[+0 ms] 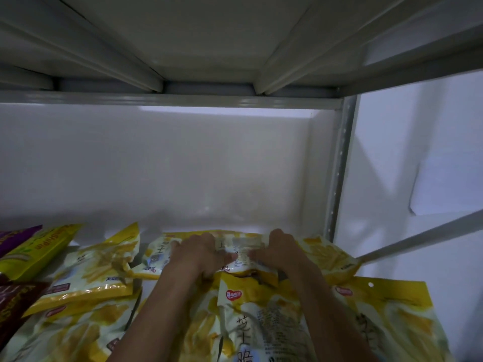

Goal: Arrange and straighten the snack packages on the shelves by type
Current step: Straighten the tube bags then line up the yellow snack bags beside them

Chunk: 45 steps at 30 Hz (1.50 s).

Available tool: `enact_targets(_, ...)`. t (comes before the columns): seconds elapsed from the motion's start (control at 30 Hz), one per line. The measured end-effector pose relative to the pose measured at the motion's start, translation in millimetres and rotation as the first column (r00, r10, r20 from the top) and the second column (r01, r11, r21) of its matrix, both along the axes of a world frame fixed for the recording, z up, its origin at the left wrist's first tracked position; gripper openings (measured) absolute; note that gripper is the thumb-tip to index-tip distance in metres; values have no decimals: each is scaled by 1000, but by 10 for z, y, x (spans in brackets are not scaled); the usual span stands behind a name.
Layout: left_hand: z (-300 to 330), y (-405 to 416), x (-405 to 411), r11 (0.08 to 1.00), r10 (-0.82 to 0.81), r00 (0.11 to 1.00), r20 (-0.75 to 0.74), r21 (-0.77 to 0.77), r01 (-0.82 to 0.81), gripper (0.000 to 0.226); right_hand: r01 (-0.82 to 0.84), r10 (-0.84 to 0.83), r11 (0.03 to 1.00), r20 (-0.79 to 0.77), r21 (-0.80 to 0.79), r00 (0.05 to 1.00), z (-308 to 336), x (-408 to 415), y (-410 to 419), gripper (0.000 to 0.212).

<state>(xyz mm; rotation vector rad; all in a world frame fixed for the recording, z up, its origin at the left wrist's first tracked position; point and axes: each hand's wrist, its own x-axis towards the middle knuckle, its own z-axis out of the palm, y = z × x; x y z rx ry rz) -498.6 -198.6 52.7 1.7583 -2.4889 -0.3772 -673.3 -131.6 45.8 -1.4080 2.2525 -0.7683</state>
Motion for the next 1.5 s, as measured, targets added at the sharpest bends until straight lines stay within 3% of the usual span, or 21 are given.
enact_targets(0.17,200,45,34,997,-69,989,-129,37,74,60,26,-30,996,-43,-88,999,204,15,194,61)
enact_targets(0.23,318,116,14,993,-118,975,-189,-24,116,64,53,-59,987,-34,-155,998,283,-35,356,49)
enact_targets(0.33,483,385,-106,974,-227,902,-368,-104,203,70,92,-102,978,-41,-188,994,410,-164,721,46)
enact_targets(0.43,523,793,-313,923,-383,820,-424,-201,327,58,178,-190,962,-36,-209,981,413,-377,1143,48)
enact_targets(0.5,436,1080,-444,886,-460,756,-465,-188,423,51,233,-244,951,-28,-203,970,352,-513,1429,46)
enact_targets(0.57,295,1323,-578,859,-496,727,-475,-146,491,47,292,-306,937,-49,-190,951,241,-621,1685,47)
enact_targets(0.73,-68,1730,-796,827,-529,760,-377,-29,561,41,474,-481,874,-56,-110,875,-50,-778,2057,63)
enact_targets(0.87,-126,1965,-977,870,-462,853,-240,62,489,49,420,-419,907,41,-28,907,-236,-866,2119,66)
enact_targets(1.0,-143,2096,-1182,915,-341,921,-189,160,371,59,457,-439,866,127,-203,889,-307,-857,2130,53)
enact_targets(1.13,-193,2090,-1230,898,-327,904,-275,208,388,58,554,-467,739,302,-382,831,-278,-885,2151,65)
enact_targets(1.23,-191,2043,-1161,873,-256,857,-447,275,404,52,605,-458,674,403,-423,792,-246,-885,2187,69)
enact_targets(1.37,-181,2060,-1079,800,-190,755,-628,347,490,17,625,-484,646,398,-438,779,-231,-848,2213,53)
enact_targets(1.5,-143,2079,-1042,797,-149,731,-666,357,488,38,614,-496,644,362,-456,789,-195,-777,2192,52)
